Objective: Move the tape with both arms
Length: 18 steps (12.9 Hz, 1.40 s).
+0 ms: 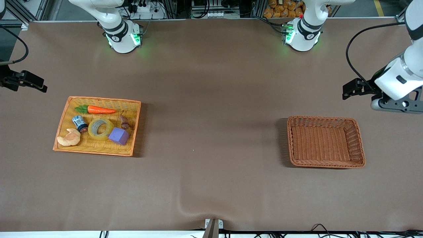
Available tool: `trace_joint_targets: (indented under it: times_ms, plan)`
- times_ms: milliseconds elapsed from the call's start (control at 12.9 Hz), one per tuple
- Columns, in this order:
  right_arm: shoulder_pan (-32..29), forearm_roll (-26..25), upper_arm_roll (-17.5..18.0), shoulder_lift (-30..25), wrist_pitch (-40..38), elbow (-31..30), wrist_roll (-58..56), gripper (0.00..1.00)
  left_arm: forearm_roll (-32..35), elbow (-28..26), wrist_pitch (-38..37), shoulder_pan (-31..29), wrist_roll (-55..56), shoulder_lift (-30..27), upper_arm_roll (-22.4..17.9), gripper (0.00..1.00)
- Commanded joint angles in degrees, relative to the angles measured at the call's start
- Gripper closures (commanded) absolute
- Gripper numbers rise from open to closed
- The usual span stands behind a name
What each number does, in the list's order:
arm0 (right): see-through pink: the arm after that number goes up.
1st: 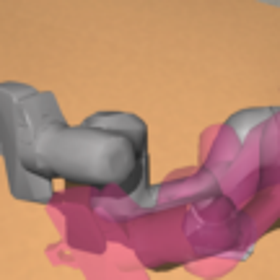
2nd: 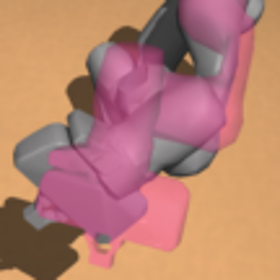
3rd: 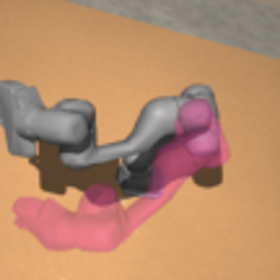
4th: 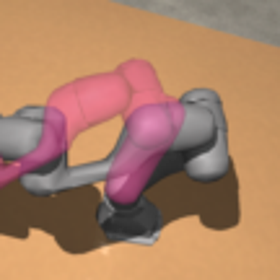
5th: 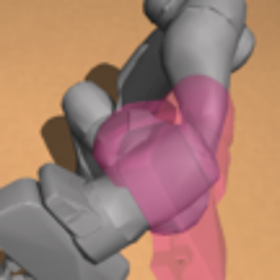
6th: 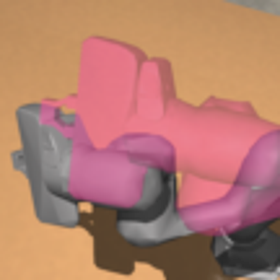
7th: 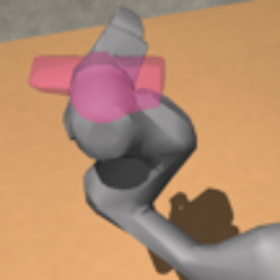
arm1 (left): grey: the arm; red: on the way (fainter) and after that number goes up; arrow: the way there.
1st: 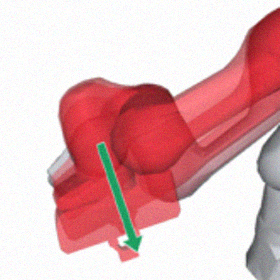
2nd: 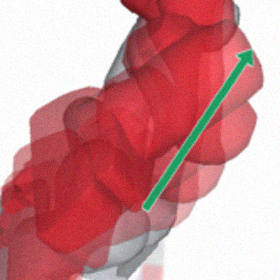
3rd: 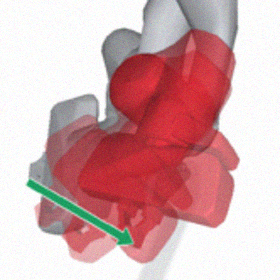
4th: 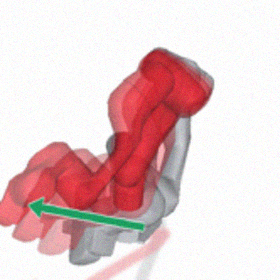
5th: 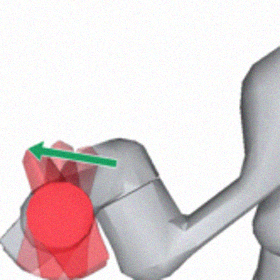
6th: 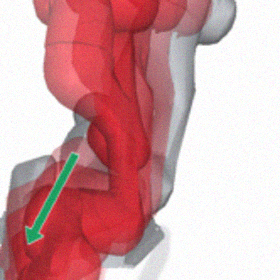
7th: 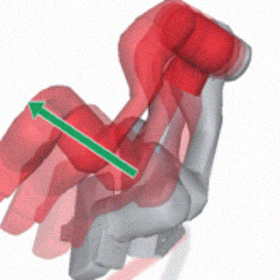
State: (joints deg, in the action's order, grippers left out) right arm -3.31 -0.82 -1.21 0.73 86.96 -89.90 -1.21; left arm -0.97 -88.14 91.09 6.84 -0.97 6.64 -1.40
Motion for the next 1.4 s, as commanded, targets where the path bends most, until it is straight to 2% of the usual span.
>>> trace_joint_targets:
  times_ms: [0, 233, 543, 1009, 1241, 1319]
  plan:
    - [-0.47, -0.06, 0.33, 0.41, -0.65, 0.95, 0.86, 0.00, 1.06, 2.89, 0.67, -0.25, -1.05, 3.47, -0.10, 0.00]
    - [-0.38, -0.06, 0.33, 0.41, -0.65, 0.87, 0.86, 0.00, 1.50, 2.89, 0.67, -0.34, 0.00, 5.22, -0.36, 0.00]
    - [-0.20, -0.06, 0.33, 0.41, -0.65, 0.78, 0.86, 0.00, 8.43, 2.36, 0.23, 0.72, -1.14, 5.58, 0.16, 0.00]
    - [-0.11, -0.06, 0.33, 0.50, -0.47, 0.43, 0.86, 0.00, 19.06, 2.28, 0.05, 0.81, -18.17, 5.93, 0.25, 0.00]
    - [0.50, 0.12, 0.50, 1.72, 0.14, -0.62, 0.77, 0.00, 21.18, 2.36, 0.05, 0.89, -19.95, 6.72, 0.25, 0.00]
    - [1.63, 0.38, 0.51, 3.21, 0.32, -1.41, 0.43, 0.00, 19.88, 2.62, 0.14, 0.55, -18.47, 6.81, 0.25, 0.00]
